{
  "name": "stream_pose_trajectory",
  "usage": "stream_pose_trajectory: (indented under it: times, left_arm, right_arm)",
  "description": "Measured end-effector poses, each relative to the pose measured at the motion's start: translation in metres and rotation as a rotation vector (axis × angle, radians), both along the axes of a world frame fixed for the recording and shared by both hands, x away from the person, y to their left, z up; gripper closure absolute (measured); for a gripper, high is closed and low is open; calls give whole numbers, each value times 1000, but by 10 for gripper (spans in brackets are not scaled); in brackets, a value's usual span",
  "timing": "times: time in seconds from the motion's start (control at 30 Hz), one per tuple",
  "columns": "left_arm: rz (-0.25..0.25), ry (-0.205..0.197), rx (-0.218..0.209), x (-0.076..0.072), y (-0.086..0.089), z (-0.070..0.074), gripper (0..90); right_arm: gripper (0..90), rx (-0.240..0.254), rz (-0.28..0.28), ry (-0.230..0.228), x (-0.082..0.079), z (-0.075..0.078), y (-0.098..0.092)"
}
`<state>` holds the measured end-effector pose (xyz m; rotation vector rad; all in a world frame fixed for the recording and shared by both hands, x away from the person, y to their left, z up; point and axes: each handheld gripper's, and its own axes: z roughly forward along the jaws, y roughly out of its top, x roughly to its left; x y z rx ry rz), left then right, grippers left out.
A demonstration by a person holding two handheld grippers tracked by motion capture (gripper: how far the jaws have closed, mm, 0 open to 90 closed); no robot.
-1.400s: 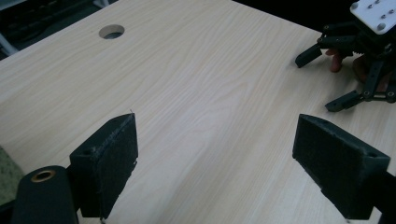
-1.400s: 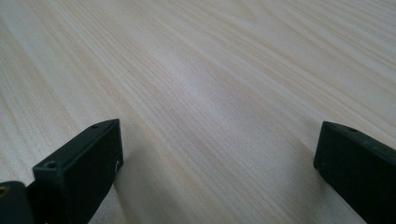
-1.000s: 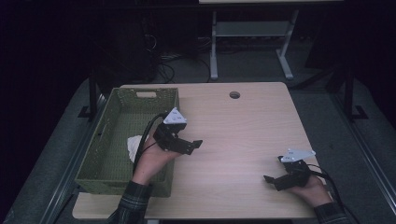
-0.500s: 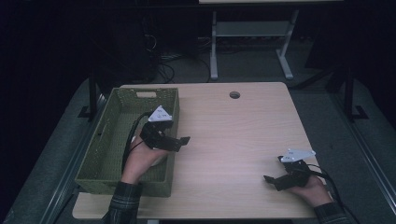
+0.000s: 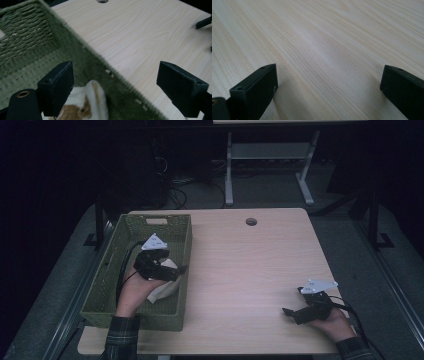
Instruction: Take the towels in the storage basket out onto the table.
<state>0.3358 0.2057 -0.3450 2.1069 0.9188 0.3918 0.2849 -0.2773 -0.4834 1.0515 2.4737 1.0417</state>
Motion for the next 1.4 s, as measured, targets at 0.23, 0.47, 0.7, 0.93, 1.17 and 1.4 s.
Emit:
stream_pose_trajectory:
  times: [0.23,0.47,0.7,0.93,1.17,1.4]
  left_arm:
    - [2,12,32,-1,19,-4,136]
    - [-3,28,66,-1,33,-10,135]
    - [12,78,108,4,39,-25,135]
    - [30,113,116,12,43,-43,135]
    - [37,148,171,18,42,-57,134]
    - [39,198,204,21,41,-66,132]
  right_arm:
    - [9,0,0,0,0,0,0]
    - [9,0,1,0,0,0,0]
    - [9,0,1,0,0,0,0]
    - [9,0,1,0,0,0,0]
    - [9,0,1,0,0,0,0]
    - [9,-1,1,-1,0,0,0]
